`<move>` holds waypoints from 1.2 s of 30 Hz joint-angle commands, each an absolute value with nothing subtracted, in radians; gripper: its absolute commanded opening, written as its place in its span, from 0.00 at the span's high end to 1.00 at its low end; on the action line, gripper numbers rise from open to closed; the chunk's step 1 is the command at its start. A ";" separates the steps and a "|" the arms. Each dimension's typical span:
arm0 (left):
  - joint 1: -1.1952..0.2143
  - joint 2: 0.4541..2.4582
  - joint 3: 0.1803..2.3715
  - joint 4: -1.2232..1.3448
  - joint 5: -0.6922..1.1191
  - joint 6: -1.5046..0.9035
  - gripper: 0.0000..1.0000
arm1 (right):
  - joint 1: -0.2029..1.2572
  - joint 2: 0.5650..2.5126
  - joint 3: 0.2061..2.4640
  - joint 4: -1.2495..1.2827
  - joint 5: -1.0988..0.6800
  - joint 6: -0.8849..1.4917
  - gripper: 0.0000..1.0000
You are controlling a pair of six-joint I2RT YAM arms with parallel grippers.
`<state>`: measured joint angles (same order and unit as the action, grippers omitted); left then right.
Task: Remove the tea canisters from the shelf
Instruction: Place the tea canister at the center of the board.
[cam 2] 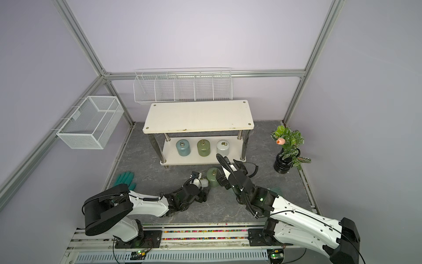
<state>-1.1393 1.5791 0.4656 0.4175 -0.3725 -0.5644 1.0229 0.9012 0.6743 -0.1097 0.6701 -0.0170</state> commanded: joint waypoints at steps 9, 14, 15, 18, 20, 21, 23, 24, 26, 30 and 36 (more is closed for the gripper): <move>-1.191 1.667 0.434 -0.003 -0.298 -0.614 0.28 | 1.028 0.871 0.644 -0.061 0.692 -0.031 0.11; -1.191 1.672 0.422 0.004 -0.408 -0.671 0.30 | 1.028 0.867 0.639 -0.052 0.689 -0.036 0.11; -1.191 1.673 0.419 0.004 -0.439 -0.677 0.30 | 1.029 0.866 0.638 -0.051 0.689 -0.038 0.11; -1.192 1.702 0.427 -0.034 -0.578 -0.721 0.30 | 1.028 0.866 0.640 -0.045 0.686 -0.045 0.11; -1.191 1.740 0.431 -0.009 -0.632 -0.739 0.30 | 1.028 0.871 0.649 -0.052 0.686 -0.053 0.11; -1.192 1.761 0.435 -0.001 -0.651 -0.749 0.30 | 1.028 0.870 0.653 -0.055 0.686 -0.054 0.11; -1.191 1.806 0.429 0.037 -0.678 -0.768 0.30 | 1.029 0.869 0.659 -0.059 0.686 -0.057 0.11; -1.191 1.819 0.423 0.048 -0.712 -0.777 0.30 | 1.028 0.869 0.660 -0.060 0.685 -0.059 0.11; -1.192 1.837 0.399 0.100 -0.736 -0.788 0.30 | 1.028 0.873 0.662 -0.060 0.686 -0.062 0.11; -1.192 1.867 0.392 0.123 -0.760 -0.798 0.29 | 1.028 0.893 0.681 -0.070 0.681 -0.065 0.11; -1.195 1.990 0.408 0.125 -0.748 -0.836 0.28 | 1.029 0.916 0.706 -0.072 0.666 -0.066 0.11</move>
